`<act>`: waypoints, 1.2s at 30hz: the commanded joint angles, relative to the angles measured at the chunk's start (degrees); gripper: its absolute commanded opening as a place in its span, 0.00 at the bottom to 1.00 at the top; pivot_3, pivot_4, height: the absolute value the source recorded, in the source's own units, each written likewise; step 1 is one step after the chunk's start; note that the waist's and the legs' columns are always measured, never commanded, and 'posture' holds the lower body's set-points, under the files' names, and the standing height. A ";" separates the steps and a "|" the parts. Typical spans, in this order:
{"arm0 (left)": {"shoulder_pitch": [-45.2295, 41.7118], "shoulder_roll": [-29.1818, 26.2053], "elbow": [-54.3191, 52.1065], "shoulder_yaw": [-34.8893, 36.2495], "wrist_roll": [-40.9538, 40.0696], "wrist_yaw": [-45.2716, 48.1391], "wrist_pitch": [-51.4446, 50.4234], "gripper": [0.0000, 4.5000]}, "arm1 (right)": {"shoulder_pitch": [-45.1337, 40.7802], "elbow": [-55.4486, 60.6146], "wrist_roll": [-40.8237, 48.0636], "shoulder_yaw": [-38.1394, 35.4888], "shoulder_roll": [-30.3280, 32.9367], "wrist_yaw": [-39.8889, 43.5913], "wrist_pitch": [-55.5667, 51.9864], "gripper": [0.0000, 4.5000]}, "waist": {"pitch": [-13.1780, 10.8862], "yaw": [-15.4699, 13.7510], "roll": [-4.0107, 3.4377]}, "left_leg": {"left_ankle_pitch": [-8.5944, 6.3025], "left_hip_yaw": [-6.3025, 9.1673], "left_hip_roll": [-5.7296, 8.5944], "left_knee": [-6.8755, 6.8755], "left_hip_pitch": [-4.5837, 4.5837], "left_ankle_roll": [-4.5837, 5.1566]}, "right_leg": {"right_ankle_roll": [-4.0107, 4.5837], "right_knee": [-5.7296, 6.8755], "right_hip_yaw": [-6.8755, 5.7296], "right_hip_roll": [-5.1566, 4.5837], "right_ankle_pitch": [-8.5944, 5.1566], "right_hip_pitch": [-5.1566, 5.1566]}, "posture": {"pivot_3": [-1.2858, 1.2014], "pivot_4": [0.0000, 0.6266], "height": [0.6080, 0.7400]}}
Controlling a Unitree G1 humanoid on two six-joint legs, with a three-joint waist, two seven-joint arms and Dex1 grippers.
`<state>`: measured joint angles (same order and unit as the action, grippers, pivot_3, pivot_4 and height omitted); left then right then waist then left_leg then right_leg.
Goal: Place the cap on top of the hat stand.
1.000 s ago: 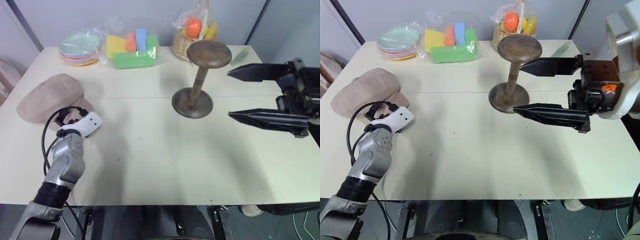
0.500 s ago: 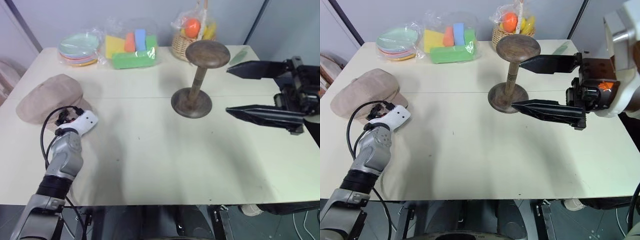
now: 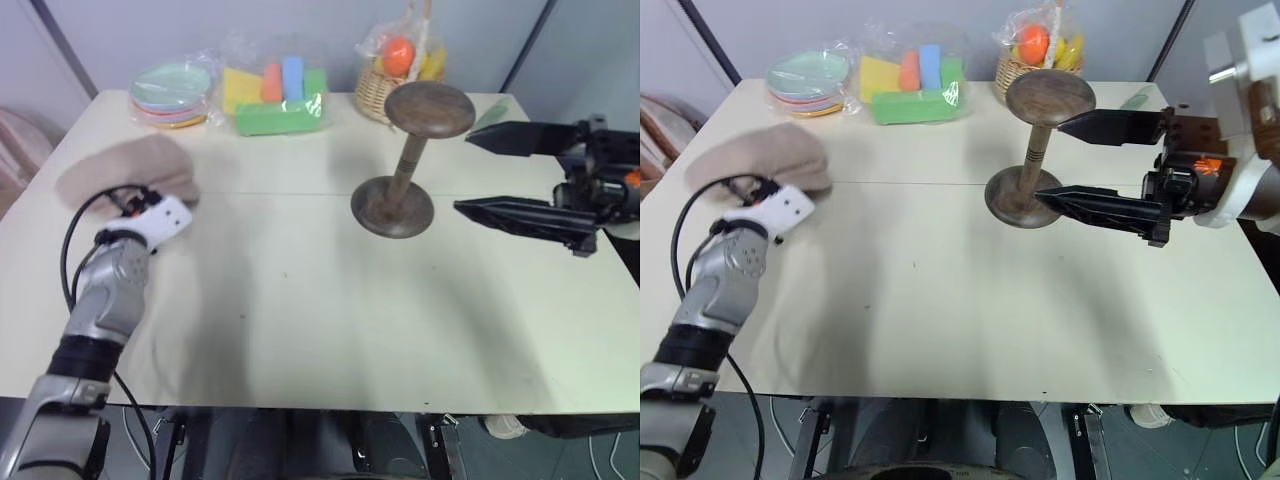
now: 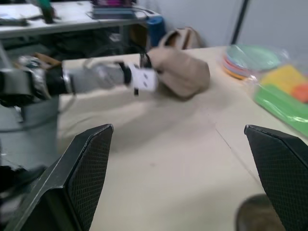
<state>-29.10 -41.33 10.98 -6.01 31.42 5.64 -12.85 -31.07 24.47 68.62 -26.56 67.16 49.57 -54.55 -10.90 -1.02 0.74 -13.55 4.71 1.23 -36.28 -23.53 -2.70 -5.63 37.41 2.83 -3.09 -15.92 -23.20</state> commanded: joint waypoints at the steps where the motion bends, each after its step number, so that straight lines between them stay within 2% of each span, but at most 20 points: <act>1: -9.40 -1.17 -3.55 0.17 -1.69 0.57 10.80 0.01 | 3.19 -2.04 -4.20 -6.42 2.31 1.66 1.27 1.00 | -0.01 -0.51 0.01 | 0.00 -0.02 0.05 -0.04 -0.08 0.00 | -0.05 -0.06 -0.07 -0.04 0.03 -0.01 | 0.52 0.24 1.00; 5: -19.91 1.60 -1.36 -3.05 -3.62 1.45 24.63 0.01 | 9.08 -4.13 -8.62 -13.83 3.20 2.83 0.86 1.00 | 0.00 -1.07 0.02 | -0.01 -0.26 0.16 -0.03 -0.13 0.03 | -0.12 -0.18 -0.01 -0.05 0.06 -0.03 | 0.52 0.24 1.00; 10: -28.44 7.51 4.13 -6.88 -7.31 3.67 40.13 0.01 | 16.05 -4.10 -11.90 -23.09 3.11 4.67 -1.13 1.00 | 0.01 -1.17 0.00 | -0.01 -0.35 0.17 -0.03 -0.10 0.06 | -0.15 -0.14 0.02 0.03 0.06 -0.02 | 0.52 0.24 1.00; 16: -36.78 15.82 17.04 -12.96 -2.08 0.37 52.06 0.01 | 21.38 0.35 -10.82 -32.49 1.50 3.57 -5.65 1.00 | 0.01 -0.74 0.01 | -0.01 -0.42 0.18 -0.07 -0.01 0.07 | -0.19 -0.06 0.14 0.29 0.09 0.01 | 0.52 0.24 1.00; 22: -41.51 21.18 29.64 -19.20 7.11 -6.99 57.18 0.01 | 23.61 5.19 -6.99 -35.74 -1.36 0.01 -8.46 1.00 | -0.01 0.32 0.04 | -0.02 -0.38 0.19 -0.08 0.01 0.07 | -0.21 -0.05 0.15 0.32 0.09 0.05 | 0.52 0.24 1.00; 25: -42.76 23.20 34.58 -22.64 12.17 -9.55 55.21 0.01 | 24.39 6.55 -5.43 -36.43 -2.16 -1.52 -8.75 1.00 | -0.02 0.51 0.05 | -0.02 -0.39 0.18 -0.07 0.02 0.07 | -0.21 -0.02 0.16 0.34 0.09 0.04 | 0.52 0.24 1.00; 29: -42.06 24.51 37.52 -25.10 14.43 -11.32 56.32 0.01 | 24.65 6.97 -3.48 -36.81 -2.10 -3.45 -8.70 1.00 | -0.01 0.35 0.05 | -0.02 -0.37 0.18 -0.10 0.02 0.07 | -0.22 0.00 0.16 0.34 0.09 0.05 | 0.52 0.24 1.00; 32: -39.88 24.46 37.42 -25.34 13.56 -8.72 54.89 0.24 | 25.24 7.48 -3.15 -36.27 -2.12 -4.34 -7.99 1.00 | -0.01 0.17 0.06 | -0.02 -0.34 0.20 -0.15 0.02 0.07 | -0.24 0.00 0.16 0.32 0.08 0.10 | 0.52 0.24 1.00; 36: -36.40 23.72 34.14 -23.92 10.74 -5.73 55.46 0.68 | 26.79 8.31 -5.59 -33.97 -2.16 -4.37 -5.89 1.00 | -0.02 0.31 0.06 | -0.02 -0.33 0.19 -0.19 0.02 0.08 | -0.25 0.01 0.16 0.33 0.09 0.12 | 0.52 0.24 1.00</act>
<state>-65.32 -17.43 48.17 -31.00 44.30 -1.06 42.04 -4.57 31.57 64.26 -60.58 65.09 45.23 -62.39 -10.92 -0.71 0.80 -13.56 4.39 1.42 -36.47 -23.51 -2.63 -5.88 37.45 2.98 -2.76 -15.83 -23.09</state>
